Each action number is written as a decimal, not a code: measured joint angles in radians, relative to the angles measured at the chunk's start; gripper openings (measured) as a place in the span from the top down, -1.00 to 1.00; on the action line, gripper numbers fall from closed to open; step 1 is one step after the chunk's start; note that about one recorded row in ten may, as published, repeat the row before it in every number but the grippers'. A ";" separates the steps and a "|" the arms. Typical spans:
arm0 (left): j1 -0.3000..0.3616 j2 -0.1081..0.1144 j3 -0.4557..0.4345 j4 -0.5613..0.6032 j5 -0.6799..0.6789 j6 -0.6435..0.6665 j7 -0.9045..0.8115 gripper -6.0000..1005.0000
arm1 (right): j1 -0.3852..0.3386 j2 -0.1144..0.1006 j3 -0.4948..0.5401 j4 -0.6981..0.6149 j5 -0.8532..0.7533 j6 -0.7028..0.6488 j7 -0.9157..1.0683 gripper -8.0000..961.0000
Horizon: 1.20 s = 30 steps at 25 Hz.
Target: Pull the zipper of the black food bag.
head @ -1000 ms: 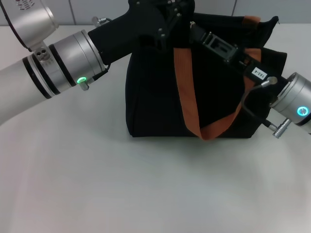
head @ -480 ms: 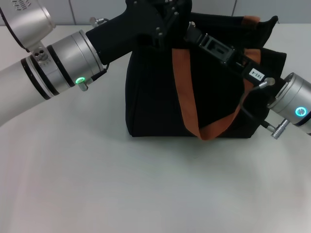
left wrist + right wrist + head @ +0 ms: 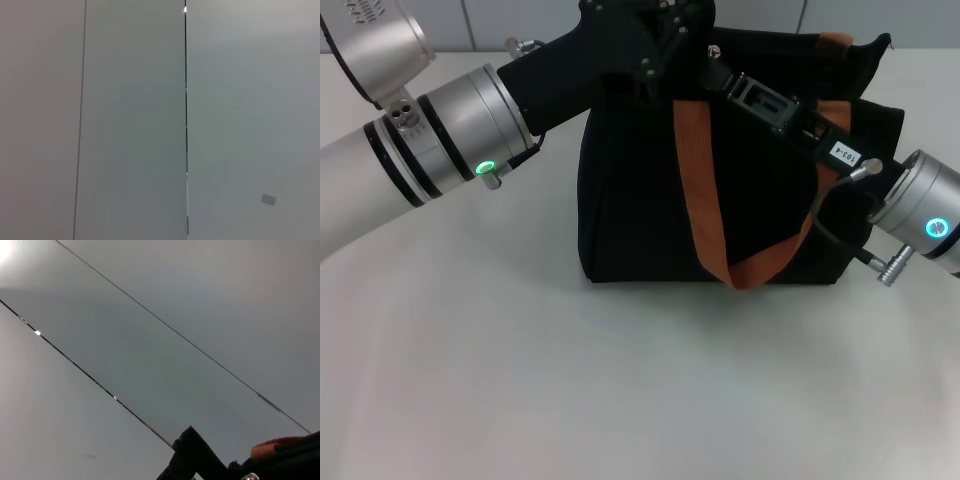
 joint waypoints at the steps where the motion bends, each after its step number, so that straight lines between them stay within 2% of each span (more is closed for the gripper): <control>1: 0.000 0.000 0.000 0.000 0.000 0.000 0.000 0.90 | 0.001 0.000 -0.002 0.000 0.000 -0.002 0.000 0.32; 14: 0.001 0.000 0.008 0.002 -0.003 0.000 0.000 0.90 | 0.006 -0.002 -0.012 0.000 -0.001 -0.012 0.001 0.33; 22: 0.001 0.000 0.008 0.003 -0.003 0.000 0.000 0.89 | 0.004 -0.001 -0.013 -0.005 -0.001 -0.004 -0.008 0.94; 30: 0.001 0.000 0.002 0.000 -0.003 0.000 0.000 0.89 | -0.003 0.000 -0.011 -0.007 -0.001 -0.011 -0.038 0.97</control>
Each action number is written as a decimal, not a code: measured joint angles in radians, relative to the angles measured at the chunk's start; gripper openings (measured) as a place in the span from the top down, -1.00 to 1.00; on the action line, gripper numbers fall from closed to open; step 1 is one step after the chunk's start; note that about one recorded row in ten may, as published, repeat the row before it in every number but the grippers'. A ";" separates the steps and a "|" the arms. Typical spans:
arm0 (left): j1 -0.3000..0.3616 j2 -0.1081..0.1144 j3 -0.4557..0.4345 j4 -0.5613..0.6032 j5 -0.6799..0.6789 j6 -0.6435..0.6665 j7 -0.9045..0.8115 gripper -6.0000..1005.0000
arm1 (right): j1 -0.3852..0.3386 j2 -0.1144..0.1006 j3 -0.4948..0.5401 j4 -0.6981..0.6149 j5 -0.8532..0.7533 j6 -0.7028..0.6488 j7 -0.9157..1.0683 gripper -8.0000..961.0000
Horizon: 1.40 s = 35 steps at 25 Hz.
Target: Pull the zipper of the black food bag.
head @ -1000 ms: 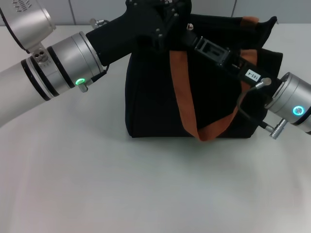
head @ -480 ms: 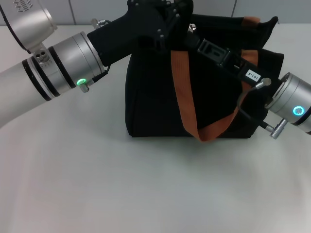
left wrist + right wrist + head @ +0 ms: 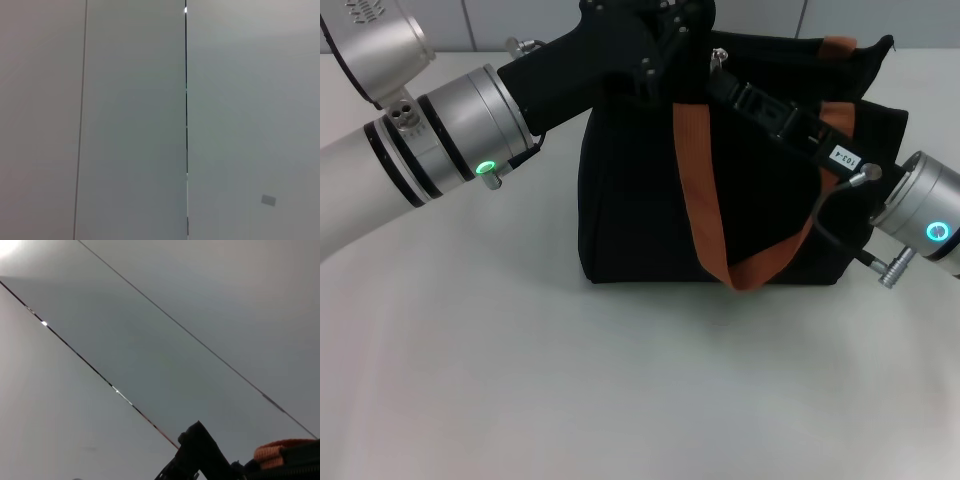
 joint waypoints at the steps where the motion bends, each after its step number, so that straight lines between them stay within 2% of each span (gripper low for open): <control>1: 0.000 0.000 0.000 0.000 0.000 0.000 0.000 0.89 | -0.002 0.000 0.000 0.000 0.000 0.000 0.000 0.98; 13: 0.012 0.000 0.005 -0.003 -0.039 -0.001 0.033 0.89 | -0.041 -0.004 0.014 -0.025 0.003 -0.019 0.014 0.99; 21: 0.014 0.000 0.005 -0.006 -0.042 -0.002 0.034 0.88 | -0.057 -0.006 0.010 -0.053 0.003 -0.099 0.064 1.00; 30: 0.022 0.000 0.005 -0.006 -0.044 0.000 0.035 0.88 | -0.090 -0.007 0.016 -0.065 0.008 -0.083 0.060 0.99; 35: 0.023 0.000 0.006 -0.006 -0.044 0.003 0.033 0.88 | -0.113 -0.003 0.042 -0.076 0.018 -0.172 -0.006 0.98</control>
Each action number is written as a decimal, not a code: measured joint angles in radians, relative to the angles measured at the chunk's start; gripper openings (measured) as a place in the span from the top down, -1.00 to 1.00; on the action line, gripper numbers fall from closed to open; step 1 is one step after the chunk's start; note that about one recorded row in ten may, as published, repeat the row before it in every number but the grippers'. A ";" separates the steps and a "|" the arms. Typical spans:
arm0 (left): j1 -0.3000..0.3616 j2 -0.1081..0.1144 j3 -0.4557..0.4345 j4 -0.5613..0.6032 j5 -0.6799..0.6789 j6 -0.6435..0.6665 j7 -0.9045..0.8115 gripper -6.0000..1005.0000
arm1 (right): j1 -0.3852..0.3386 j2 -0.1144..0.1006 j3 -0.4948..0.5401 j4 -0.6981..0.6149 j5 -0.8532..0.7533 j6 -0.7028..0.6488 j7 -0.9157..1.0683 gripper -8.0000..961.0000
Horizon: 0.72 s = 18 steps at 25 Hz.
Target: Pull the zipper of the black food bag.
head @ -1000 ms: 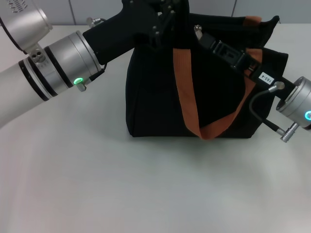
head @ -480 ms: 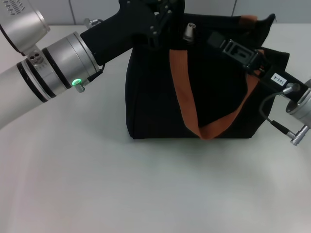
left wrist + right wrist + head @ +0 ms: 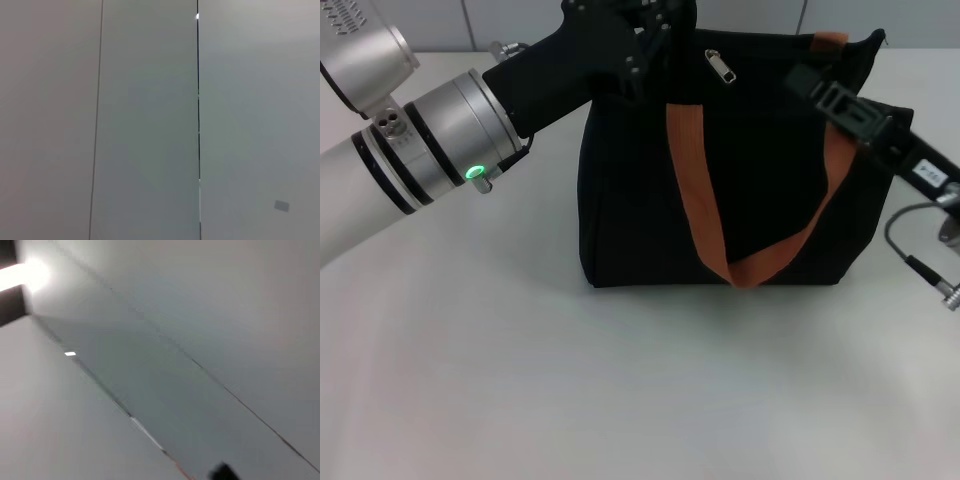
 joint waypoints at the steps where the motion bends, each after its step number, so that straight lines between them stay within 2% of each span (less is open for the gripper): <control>1: 0.000 0.000 0.001 0.000 0.000 0.000 -0.001 0.88 | 0.000 0.000 0.003 0.000 0.000 -0.055 -0.079 0.98; 3: 0.000 0.000 0.001 0.000 0.000 0.002 -0.004 0.88 | 0.001 0.000 0.002 0.000 0.000 -0.105 -0.175 0.97; 9: 0.000 0.000 0.009 0.003 -0.006 0.003 -0.008 0.87 | -0.002 0.000 0.003 -0.001 0.002 -0.070 -0.269 0.88; 14: -0.004 0.000 0.049 0.012 -0.044 0.002 -0.006 0.87 | 0.006 0.000 0.001 -0.001 0.002 -0.025 -0.304 0.52; 18: -0.010 0.000 0.061 0.015 -0.048 -0.001 -0.004 0.87 | 0.019 0.002 0.001 0.002 0.000 0.000 -0.308 0.14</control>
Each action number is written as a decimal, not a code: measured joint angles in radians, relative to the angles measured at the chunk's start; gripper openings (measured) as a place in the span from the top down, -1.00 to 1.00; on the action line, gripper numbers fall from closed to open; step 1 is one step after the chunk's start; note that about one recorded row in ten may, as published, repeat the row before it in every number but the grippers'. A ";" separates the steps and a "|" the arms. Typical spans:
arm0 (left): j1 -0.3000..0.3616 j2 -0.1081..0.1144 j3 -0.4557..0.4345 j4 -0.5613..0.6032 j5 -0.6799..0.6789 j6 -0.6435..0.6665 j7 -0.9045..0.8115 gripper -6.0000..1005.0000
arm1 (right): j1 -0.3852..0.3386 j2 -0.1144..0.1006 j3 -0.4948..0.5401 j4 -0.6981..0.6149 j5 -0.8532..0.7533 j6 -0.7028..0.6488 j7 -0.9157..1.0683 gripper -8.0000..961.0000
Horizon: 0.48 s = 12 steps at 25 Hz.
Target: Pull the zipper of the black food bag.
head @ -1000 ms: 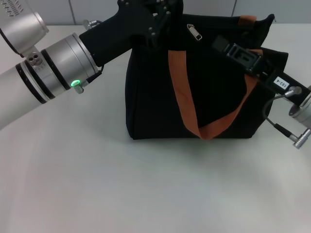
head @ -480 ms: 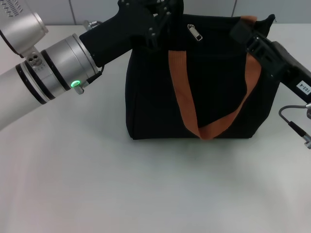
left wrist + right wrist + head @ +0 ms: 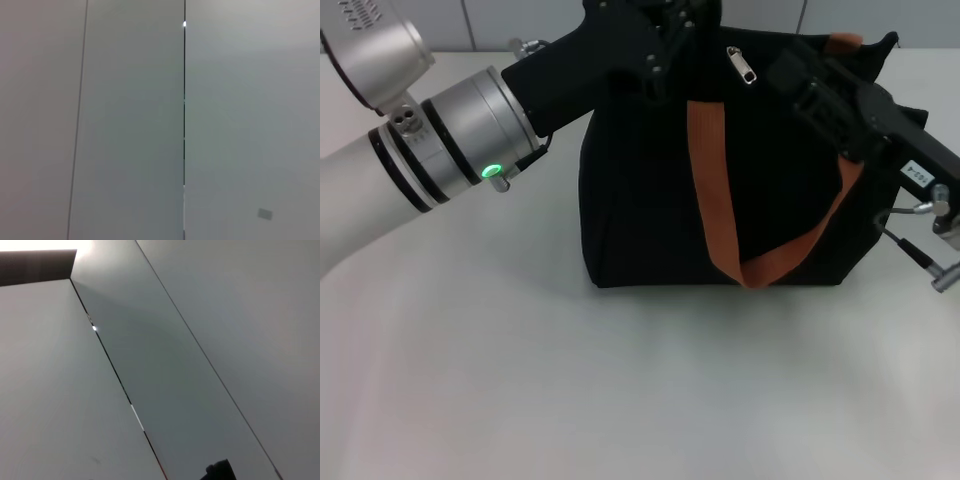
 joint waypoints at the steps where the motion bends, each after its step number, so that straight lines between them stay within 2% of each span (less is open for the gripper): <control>1: -0.004 0.000 0.003 0.000 0.000 -0.001 0.001 0.87 | 0.010 0.000 -0.001 0.002 -0.004 0.011 0.000 0.04; 12: -0.009 0.000 0.005 0.000 0.000 -0.004 0.000 0.86 | 0.031 0.001 0.002 0.018 -0.008 0.063 0.005 0.02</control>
